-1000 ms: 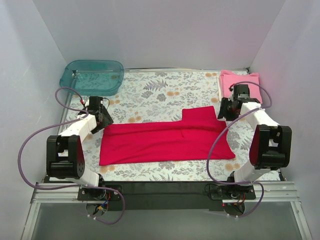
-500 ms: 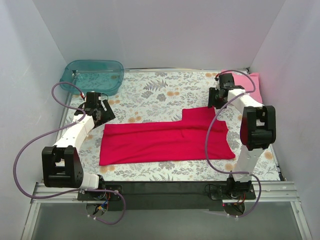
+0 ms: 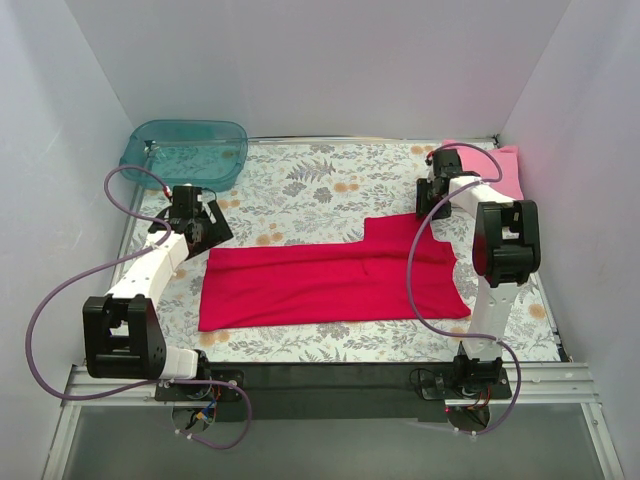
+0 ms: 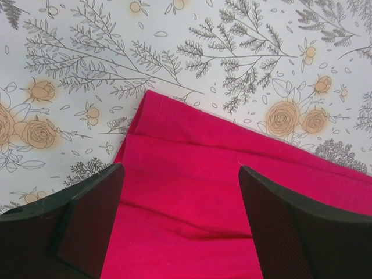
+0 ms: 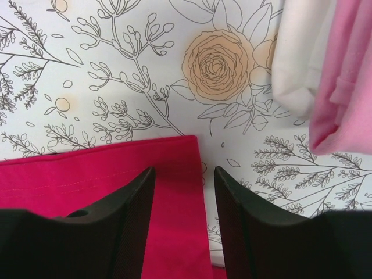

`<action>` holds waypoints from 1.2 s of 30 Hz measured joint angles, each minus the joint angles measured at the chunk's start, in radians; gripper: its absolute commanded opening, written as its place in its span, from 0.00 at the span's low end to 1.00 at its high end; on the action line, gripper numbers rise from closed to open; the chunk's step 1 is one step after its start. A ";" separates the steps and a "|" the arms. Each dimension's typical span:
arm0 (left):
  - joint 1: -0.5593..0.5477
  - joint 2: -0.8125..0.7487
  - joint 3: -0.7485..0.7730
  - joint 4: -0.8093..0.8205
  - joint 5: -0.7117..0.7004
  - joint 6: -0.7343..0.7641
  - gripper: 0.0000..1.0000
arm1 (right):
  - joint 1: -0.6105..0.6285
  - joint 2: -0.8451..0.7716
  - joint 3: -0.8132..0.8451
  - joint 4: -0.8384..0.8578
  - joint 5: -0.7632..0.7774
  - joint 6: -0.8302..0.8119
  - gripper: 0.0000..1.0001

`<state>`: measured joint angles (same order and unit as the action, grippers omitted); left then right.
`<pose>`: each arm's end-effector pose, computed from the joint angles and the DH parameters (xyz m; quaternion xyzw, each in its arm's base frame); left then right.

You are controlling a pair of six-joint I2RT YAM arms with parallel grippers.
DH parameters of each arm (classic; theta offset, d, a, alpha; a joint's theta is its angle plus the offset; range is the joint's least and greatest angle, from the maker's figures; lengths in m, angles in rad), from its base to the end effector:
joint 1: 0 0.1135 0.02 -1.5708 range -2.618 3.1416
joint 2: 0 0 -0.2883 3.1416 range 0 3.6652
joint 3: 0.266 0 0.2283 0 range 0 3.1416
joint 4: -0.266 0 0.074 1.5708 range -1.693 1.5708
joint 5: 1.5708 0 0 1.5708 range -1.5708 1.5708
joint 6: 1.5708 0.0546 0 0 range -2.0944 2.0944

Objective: Fold and stack the t-shirts
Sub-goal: Fold the tshirt

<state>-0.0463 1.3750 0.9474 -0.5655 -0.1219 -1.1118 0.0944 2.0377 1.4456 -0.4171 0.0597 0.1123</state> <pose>0.2593 -0.0054 0.2522 -0.5009 0.8154 -0.1067 0.2699 0.4328 0.0377 0.1890 0.0169 0.9603 0.0000 0.2785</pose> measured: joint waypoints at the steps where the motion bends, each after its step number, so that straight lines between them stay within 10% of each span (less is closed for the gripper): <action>1: -0.002 0.000 -0.005 0.001 0.001 0.000 0.73 | 0.002 0.000 0.000 0.005 0.001 -0.005 0.40; 11: -0.003 0.000 -0.023 0.003 0.011 0.004 0.63 | 0.020 0.009 0.002 0.026 0.002 -0.039 0.02; 20: -0.003 0.000 -0.023 0.005 0.019 0.008 0.62 | 0.031 -0.046 -0.032 -0.011 -0.014 -0.042 0.01; 36: -0.008 -0.051 -0.071 -0.028 0.059 -0.064 0.70 | 0.076 -0.650 -0.489 -0.157 -0.325 -0.016 0.01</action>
<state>-0.0547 1.3235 0.8761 -0.5934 -0.0631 -1.1755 0.1703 1.3872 0.9565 -0.5743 -0.2657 0.0963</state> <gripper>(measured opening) 0.700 0.021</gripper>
